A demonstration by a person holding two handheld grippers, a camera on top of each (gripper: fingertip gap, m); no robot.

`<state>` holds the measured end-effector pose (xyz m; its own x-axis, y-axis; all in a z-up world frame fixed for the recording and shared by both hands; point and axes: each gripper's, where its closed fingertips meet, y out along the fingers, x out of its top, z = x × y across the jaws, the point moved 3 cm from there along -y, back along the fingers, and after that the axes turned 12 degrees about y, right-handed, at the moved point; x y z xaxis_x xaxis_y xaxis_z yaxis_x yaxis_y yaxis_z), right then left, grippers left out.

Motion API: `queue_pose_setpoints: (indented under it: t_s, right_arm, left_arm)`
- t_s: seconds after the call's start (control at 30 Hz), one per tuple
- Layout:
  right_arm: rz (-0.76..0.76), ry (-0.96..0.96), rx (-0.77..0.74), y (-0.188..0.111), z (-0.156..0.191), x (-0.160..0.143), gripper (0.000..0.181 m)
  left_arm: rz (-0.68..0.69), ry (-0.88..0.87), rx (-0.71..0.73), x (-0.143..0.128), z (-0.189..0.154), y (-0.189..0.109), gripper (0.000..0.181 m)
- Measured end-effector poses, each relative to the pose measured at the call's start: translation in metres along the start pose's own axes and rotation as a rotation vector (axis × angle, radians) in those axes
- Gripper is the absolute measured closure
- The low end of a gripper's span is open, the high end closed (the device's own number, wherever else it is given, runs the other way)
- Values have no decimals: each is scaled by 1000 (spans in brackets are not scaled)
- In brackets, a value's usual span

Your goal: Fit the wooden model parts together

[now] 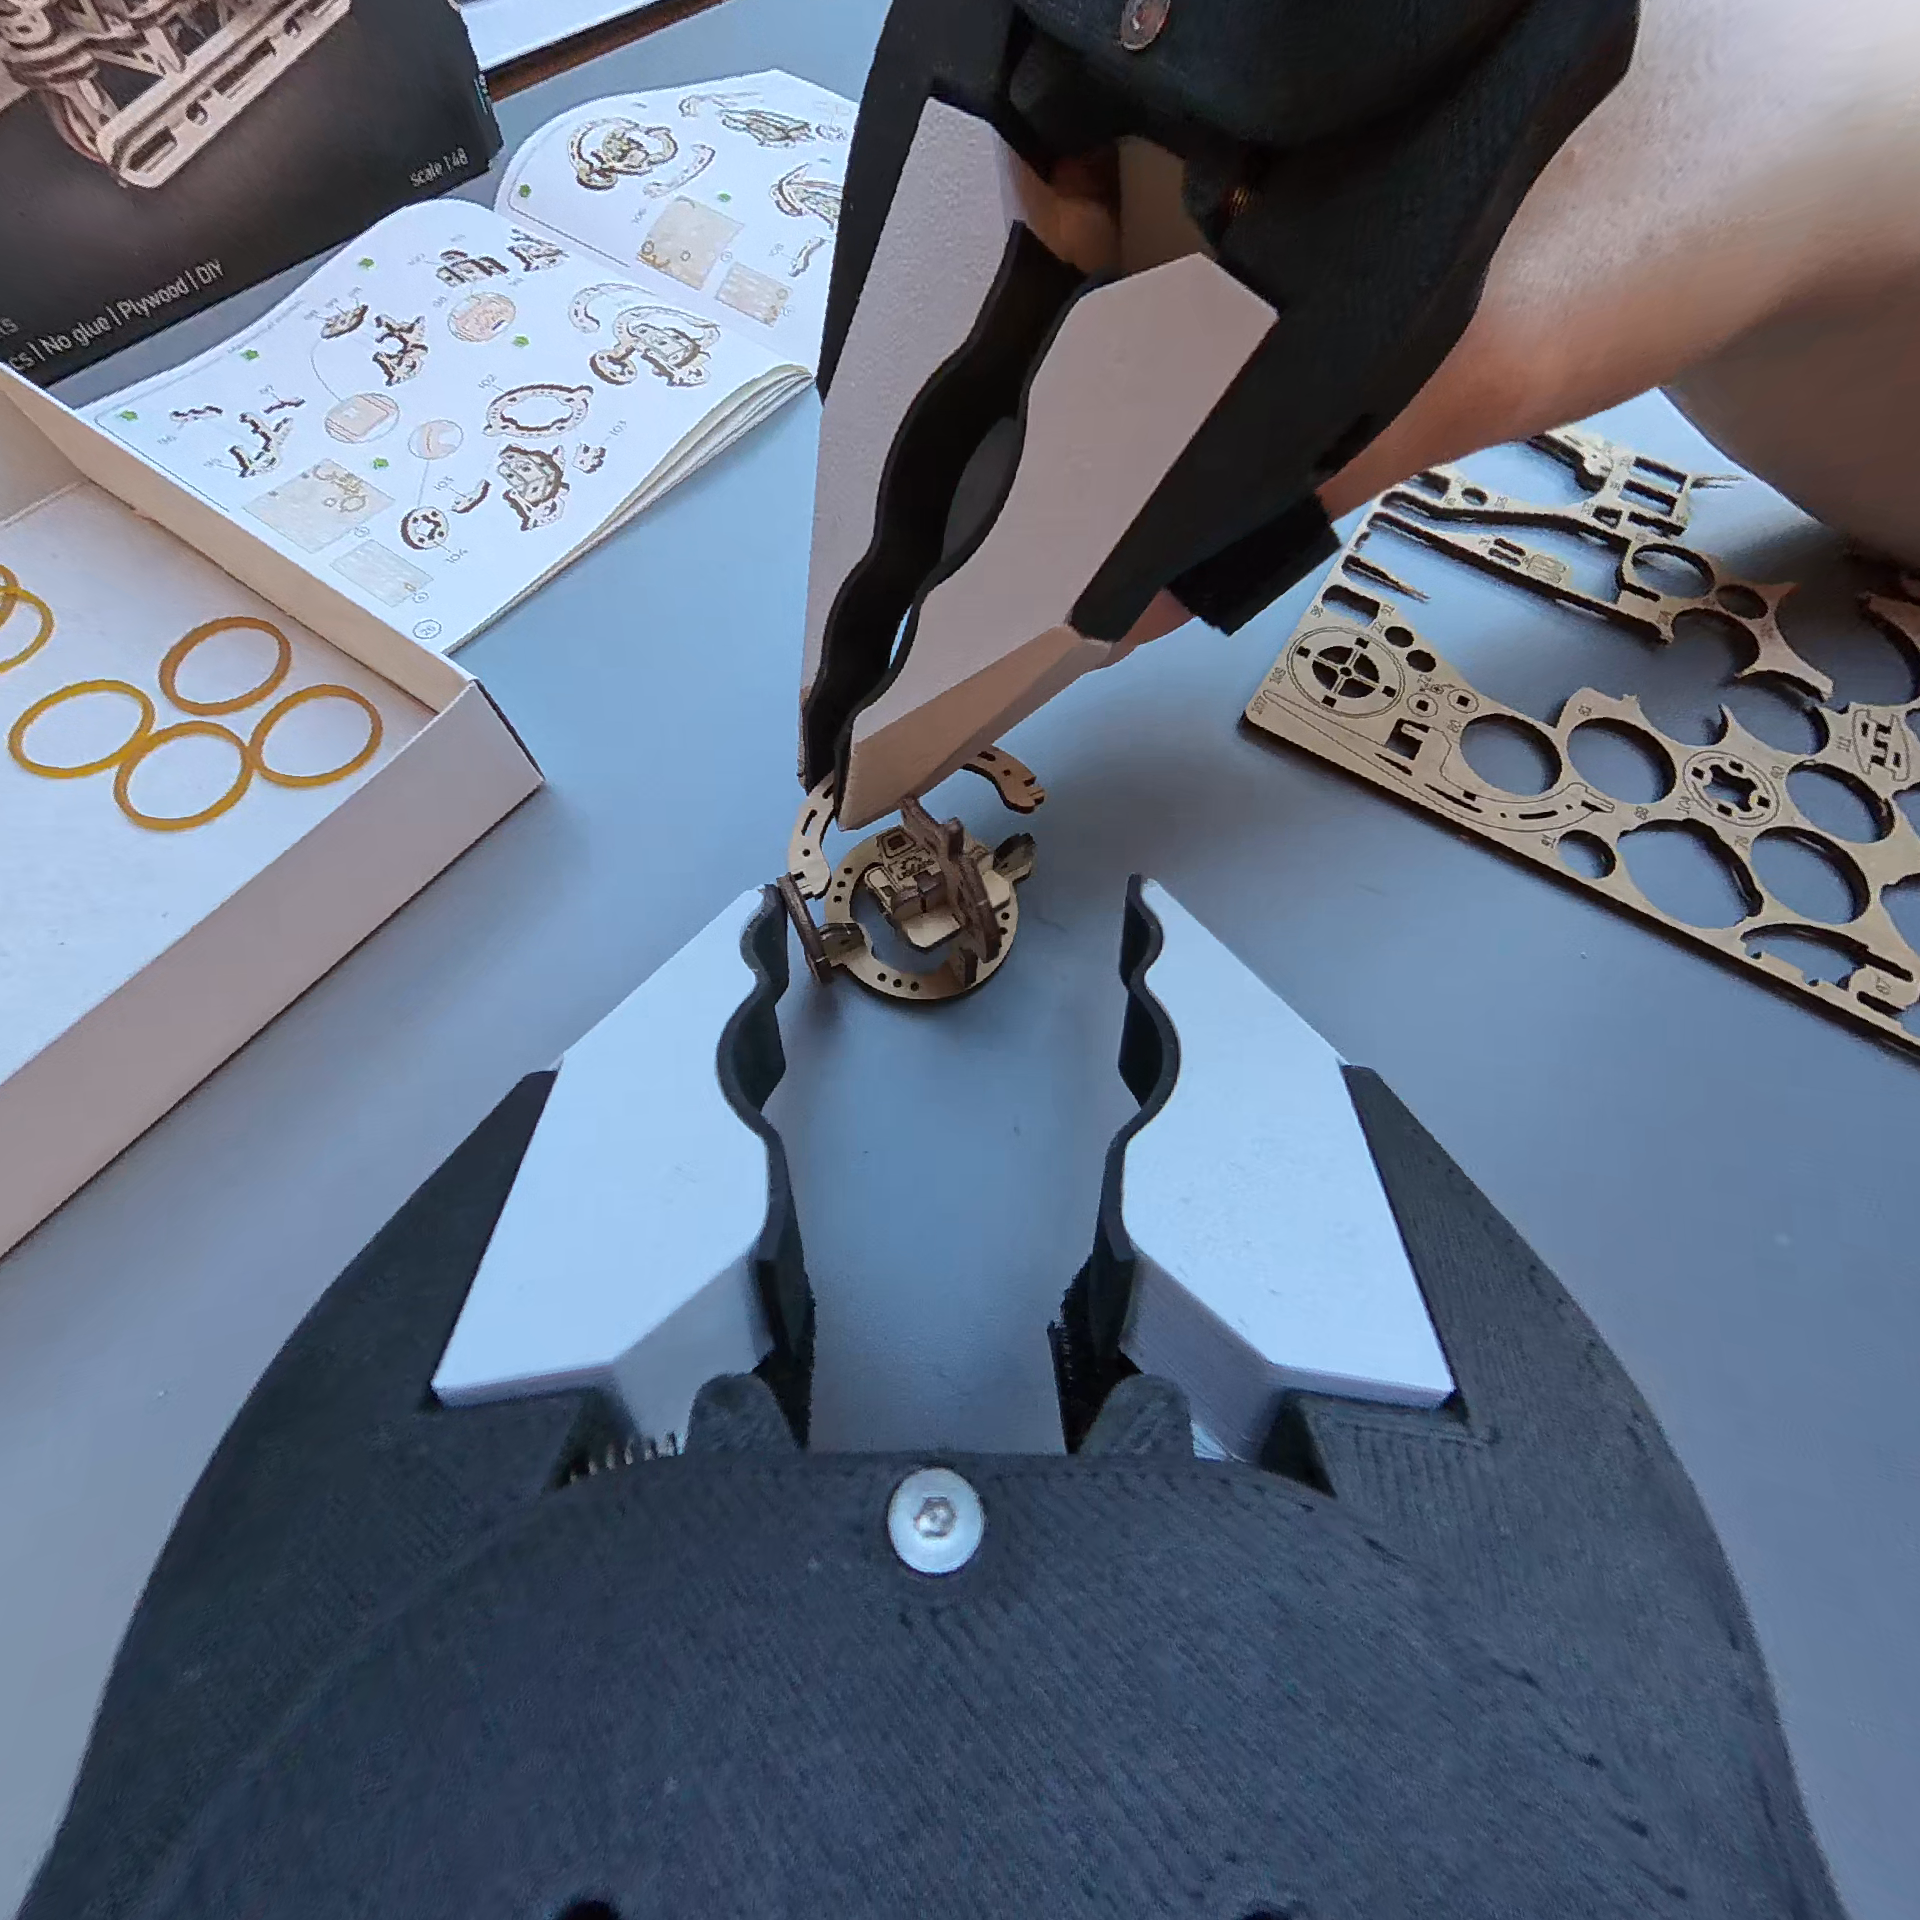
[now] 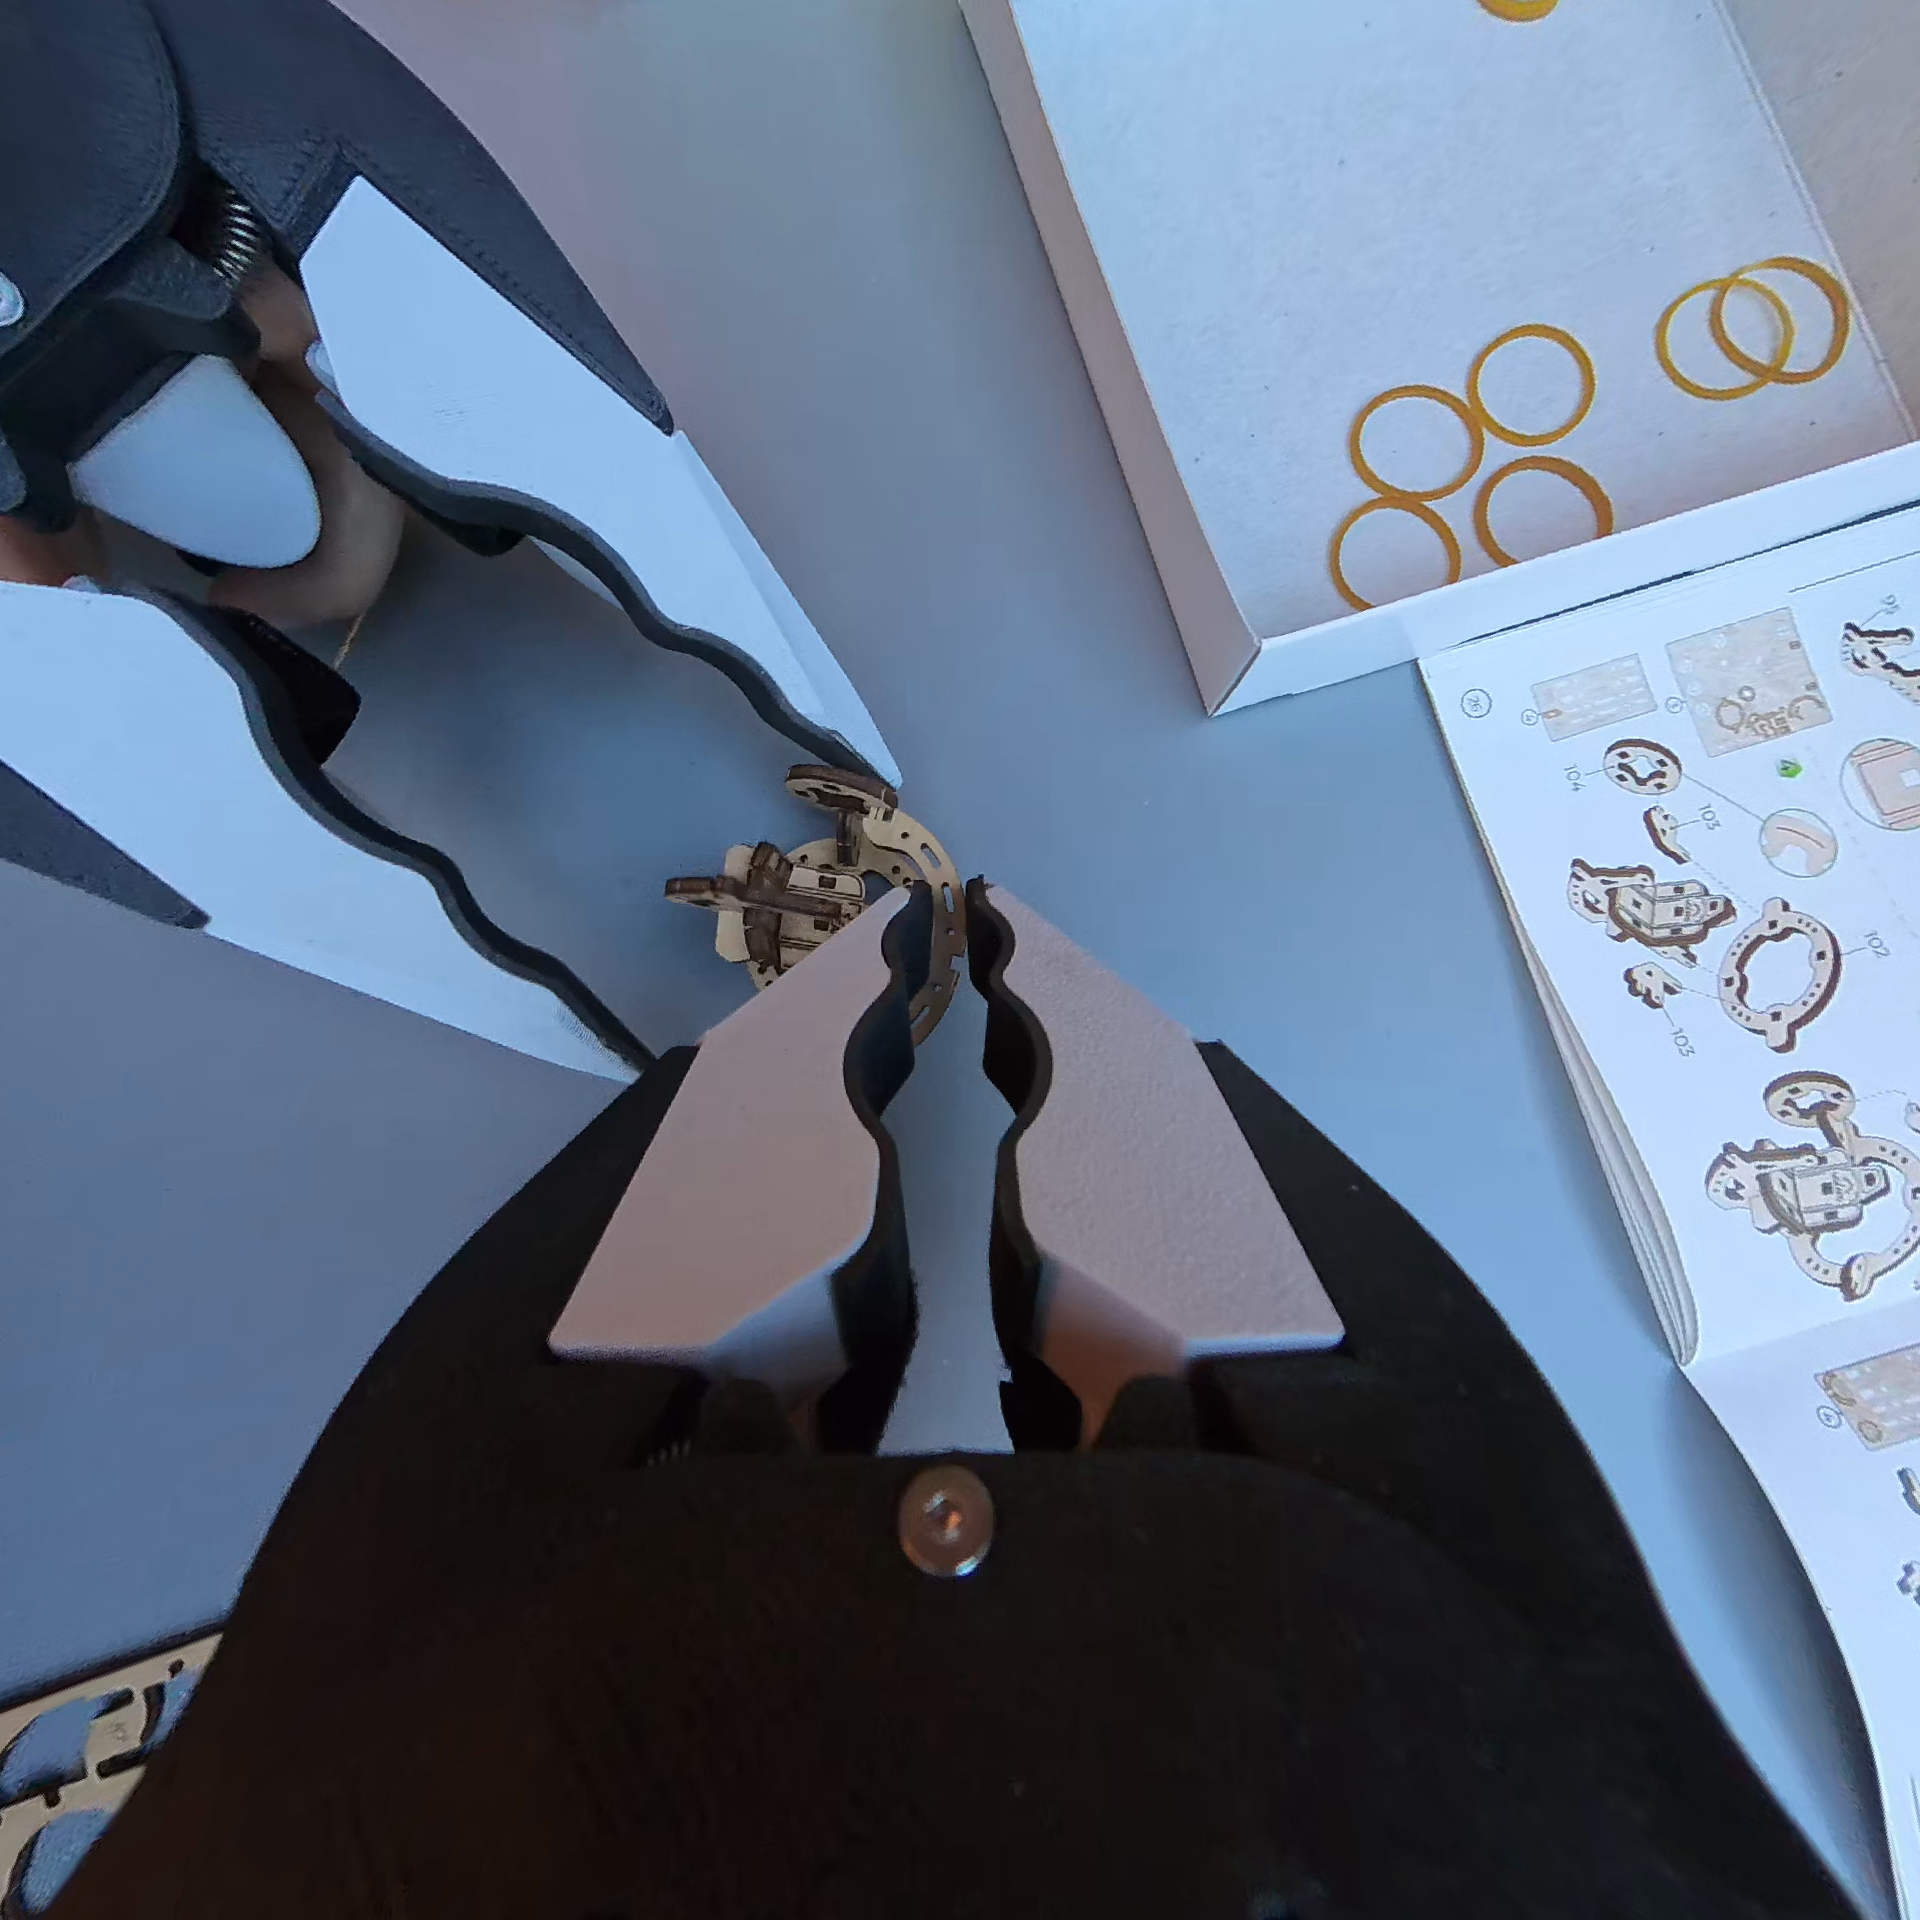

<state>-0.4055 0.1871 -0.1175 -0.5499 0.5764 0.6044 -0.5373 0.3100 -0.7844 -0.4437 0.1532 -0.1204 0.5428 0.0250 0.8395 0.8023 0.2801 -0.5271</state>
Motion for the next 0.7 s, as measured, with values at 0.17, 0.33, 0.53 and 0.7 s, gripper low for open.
queue_pose_setpoints:
  t_s: [0.17,0.33,0.53,0.7]
  right_arm:
    - [-4,5,11,-1,-1,0,176]
    - [-1,0,9,0,0,0,176]
    - [-4,-6,4,0,0,0,177]
    - [-12,-31,-19,0,-1,0,177]
  left_arm:
    - [4,3,8,0,1,1,121]
    - [1,-17,6,0,3,0,122]
    - [-2,-23,-2,0,3,0,120]
    - [-46,-65,-15,3,5,-4,116]
